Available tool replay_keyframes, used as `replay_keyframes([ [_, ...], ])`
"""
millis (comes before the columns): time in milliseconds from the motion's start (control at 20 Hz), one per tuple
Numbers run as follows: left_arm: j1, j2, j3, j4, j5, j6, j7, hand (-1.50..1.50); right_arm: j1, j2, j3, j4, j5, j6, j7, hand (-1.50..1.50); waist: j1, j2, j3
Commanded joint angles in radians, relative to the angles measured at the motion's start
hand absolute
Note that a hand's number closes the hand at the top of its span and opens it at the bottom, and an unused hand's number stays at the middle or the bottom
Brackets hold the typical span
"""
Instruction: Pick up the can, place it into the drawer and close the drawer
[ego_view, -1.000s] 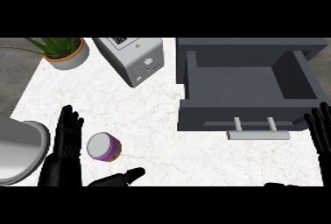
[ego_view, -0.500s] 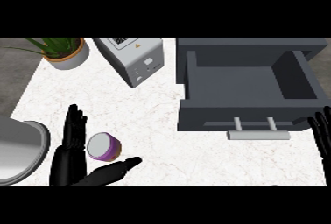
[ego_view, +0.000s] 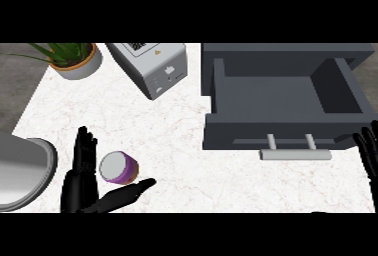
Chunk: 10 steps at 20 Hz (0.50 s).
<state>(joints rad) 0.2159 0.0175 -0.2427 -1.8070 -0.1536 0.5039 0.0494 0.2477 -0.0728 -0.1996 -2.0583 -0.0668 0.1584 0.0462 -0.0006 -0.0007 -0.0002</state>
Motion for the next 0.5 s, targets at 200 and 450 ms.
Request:
replay_keyframes([
  [200,0.017,0.014,0.077,0.098,0.059,-0.032,-0.123,-1.5,0.005,-0.003,-0.031,-0.014,-0.017,0.033,0.004,-1.5,-0.001,0.0,0.0],
  [450,0.07,-0.01,0.105,0.25,0.128,-0.076,-0.31,-1.5,-0.013,-0.002,-0.048,0.016,-0.018,0.032,-0.015,-1.5,-0.001,0.0,0.0],
])
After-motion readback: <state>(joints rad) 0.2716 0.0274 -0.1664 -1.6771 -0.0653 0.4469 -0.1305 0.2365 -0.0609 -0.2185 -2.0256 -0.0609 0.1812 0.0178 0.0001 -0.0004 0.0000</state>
